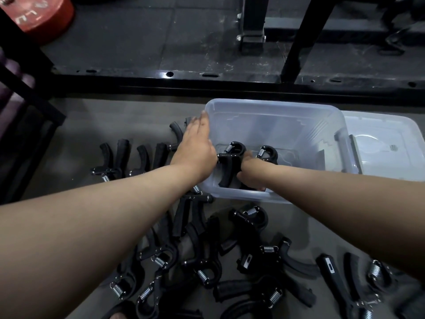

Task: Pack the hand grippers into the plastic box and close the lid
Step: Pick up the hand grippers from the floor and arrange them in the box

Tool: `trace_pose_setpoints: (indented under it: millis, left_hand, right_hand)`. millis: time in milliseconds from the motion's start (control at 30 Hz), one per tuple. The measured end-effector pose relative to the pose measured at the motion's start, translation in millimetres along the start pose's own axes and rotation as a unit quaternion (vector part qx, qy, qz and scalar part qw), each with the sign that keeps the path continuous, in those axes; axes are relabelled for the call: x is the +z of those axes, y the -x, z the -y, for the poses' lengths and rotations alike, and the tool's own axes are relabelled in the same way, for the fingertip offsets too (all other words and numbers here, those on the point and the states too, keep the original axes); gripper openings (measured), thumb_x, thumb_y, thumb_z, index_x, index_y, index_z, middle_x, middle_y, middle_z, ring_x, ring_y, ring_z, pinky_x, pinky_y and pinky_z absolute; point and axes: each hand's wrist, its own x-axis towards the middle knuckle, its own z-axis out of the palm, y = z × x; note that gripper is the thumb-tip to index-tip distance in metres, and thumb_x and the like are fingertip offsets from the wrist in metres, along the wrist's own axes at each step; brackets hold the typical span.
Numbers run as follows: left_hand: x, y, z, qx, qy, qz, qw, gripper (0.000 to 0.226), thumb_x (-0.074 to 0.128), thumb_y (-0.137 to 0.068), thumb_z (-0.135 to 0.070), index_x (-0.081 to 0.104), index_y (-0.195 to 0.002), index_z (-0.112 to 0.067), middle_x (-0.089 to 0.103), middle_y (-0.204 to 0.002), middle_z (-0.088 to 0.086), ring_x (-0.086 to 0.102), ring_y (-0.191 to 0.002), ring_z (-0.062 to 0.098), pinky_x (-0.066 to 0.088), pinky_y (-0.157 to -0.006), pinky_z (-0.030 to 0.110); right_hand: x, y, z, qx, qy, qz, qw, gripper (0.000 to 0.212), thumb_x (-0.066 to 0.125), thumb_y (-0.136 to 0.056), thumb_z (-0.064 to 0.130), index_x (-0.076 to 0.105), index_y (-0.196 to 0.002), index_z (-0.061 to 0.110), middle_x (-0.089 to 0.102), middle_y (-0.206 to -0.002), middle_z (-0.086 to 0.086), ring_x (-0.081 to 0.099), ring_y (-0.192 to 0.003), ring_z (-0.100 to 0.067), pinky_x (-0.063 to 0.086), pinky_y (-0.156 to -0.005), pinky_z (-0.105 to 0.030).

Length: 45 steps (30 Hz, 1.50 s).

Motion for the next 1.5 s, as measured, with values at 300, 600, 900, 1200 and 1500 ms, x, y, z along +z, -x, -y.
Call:
trace_pose_setpoints:
  millis: [300,600,900,1200,1500]
  left_hand:
    - [0.4,0.7,-1.4,-0.003,-0.004,-0.001,1.000,0.068,0.032,-0.095,-0.008,0.000,-0.155,-0.014,0.006,-0.162,0.007,0.001,-0.148,0.016,0.003,-0.117,0.026]
    - [4.0,-3.3,3.3,-0.003,-0.010,0.002,1.000,0.069,0.032,-0.094,-0.009,0.000,-0.155,-0.015,0.006,-0.162,0.006,0.001,-0.149,0.017,0.005,-0.120,0.031]
    - [-7.4,-2.5,-9.3,-0.011,-0.046,0.069,0.997,0.087,0.052,-0.088,-0.013,-0.006,-0.153,-0.011,0.003,-0.161,0.012,-0.003,-0.149,0.022,0.004,-0.119,0.034]
    - [-5.2,7.7,-21.3,-0.050,-0.058,0.075,0.994,0.089,0.045,-0.083,0.000,-0.011,-0.152,-0.006,0.008,-0.157,0.011,0.002,-0.147,0.027,0.007,-0.120,0.037]
    - [0.8,16.9,-17.6,-0.046,-0.071,0.060,0.995,0.092,0.047,-0.084,-0.004,-0.015,-0.152,-0.010,0.001,-0.159,0.009,-0.005,-0.148,0.023,0.007,-0.120,0.039]
  right_hand:
    - [8.8,-5.2,4.4,-0.005,0.033,-0.008,0.999,0.072,0.044,-0.100,0.028,0.003,-0.146,-0.009,0.052,-0.134,-0.022,0.054,-0.120,-0.035,0.041,-0.092,-0.036]
    - [-11.4,2.3,-12.5,-0.089,0.072,-0.046,0.992,0.029,0.050,-0.090,0.027,0.055,-0.109,0.005,0.066,-0.098,-0.010,0.067,-0.083,-0.032,0.056,-0.073,-0.035]
    - [-5.5,99.5,-21.8,-0.277,-0.063,-0.185,0.941,0.029,0.046,-0.088,0.012,0.062,-0.111,0.010,0.064,-0.113,-0.012,0.058,-0.106,-0.030,0.046,-0.092,-0.037]
    - [76.8,103.9,-55.8,-0.450,0.311,-0.062,0.835,0.044,0.035,-0.096,0.015,0.046,-0.137,0.003,0.039,-0.146,-0.021,0.042,-0.132,-0.038,0.037,-0.110,-0.041]
    - [94.0,78.4,-36.1,-0.258,0.335,-0.018,0.906,0.105,0.074,-0.074,0.051,0.015,-0.152,0.011,0.040,-0.136,-0.016,0.037,-0.127,-0.038,0.031,-0.107,-0.044]
